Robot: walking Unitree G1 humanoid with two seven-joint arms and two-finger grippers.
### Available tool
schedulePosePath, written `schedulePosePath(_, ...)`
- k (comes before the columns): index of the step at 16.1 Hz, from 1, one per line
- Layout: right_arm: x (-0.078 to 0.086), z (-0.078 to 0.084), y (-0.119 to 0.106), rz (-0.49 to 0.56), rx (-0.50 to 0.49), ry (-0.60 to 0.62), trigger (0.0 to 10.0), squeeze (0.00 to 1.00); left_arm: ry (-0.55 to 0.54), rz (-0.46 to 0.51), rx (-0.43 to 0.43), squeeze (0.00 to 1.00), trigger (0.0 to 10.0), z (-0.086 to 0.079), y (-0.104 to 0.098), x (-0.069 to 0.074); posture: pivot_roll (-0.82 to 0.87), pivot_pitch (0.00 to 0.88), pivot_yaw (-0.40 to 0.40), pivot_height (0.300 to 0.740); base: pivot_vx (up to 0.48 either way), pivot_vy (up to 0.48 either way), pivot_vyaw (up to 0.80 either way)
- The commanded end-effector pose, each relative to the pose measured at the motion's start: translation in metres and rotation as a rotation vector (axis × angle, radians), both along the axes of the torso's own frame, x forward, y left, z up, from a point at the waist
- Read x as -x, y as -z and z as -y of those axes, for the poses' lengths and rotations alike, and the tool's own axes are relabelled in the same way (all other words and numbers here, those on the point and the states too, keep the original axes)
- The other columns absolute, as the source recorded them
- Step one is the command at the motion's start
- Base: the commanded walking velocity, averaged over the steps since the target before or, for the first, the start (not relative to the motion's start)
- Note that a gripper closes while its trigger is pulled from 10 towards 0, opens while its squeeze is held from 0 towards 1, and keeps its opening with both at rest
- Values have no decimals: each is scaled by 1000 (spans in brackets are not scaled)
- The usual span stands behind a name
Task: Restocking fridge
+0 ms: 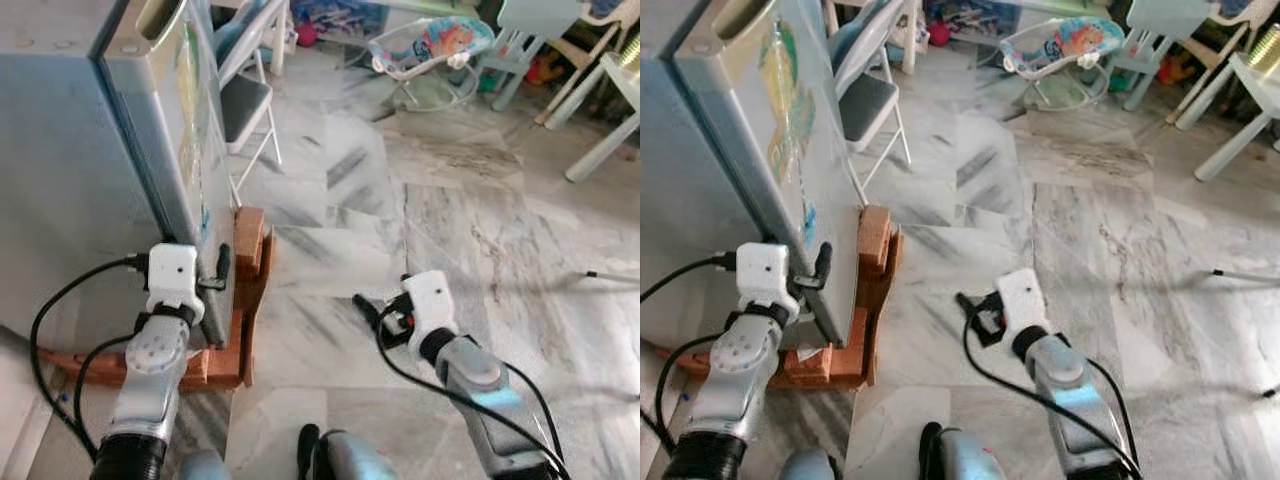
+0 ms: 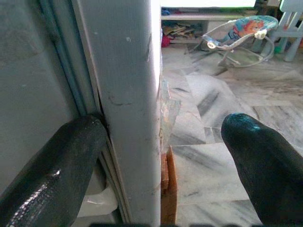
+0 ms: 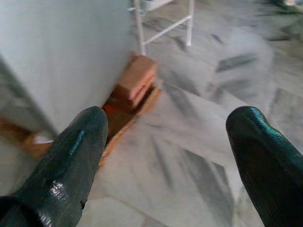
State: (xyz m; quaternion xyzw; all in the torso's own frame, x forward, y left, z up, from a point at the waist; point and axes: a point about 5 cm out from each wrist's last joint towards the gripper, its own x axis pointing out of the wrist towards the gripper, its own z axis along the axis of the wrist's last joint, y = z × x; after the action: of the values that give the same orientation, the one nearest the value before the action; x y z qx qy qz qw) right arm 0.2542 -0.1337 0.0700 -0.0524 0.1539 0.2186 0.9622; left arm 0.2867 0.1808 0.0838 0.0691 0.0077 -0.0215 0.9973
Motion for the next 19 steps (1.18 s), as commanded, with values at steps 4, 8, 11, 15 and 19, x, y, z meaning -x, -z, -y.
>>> schedulePosePath(4,31,21,15,-185,66,-86,10000,0,42,54,-9,0,10000,4,-19,-19,84,156,-146,740,0,0,0)
schedulePosePath(8,48,40,26,-314,79,-107,10000,0,221,127,100,0,10000,55,-45,-31,91,155,-153,740,0,0,0)
schedulePosePath(11,50,37,25,-329,81,-176,10000,0,725,62,301,0,10000,159,-66,1,91,149,-150,740,0,0,0)
schedulePosePath(15,46,32,24,-326,79,-185,10000,0,768,8,249,0,10000,157,-48,4,87,145,-145,740,0,0,0)
schedulePosePath(19,45,29,25,-323,73,-216,10000,0,456,-86,124,0,10000,64,-13,-7,102,140,-143,740,0,0,0)
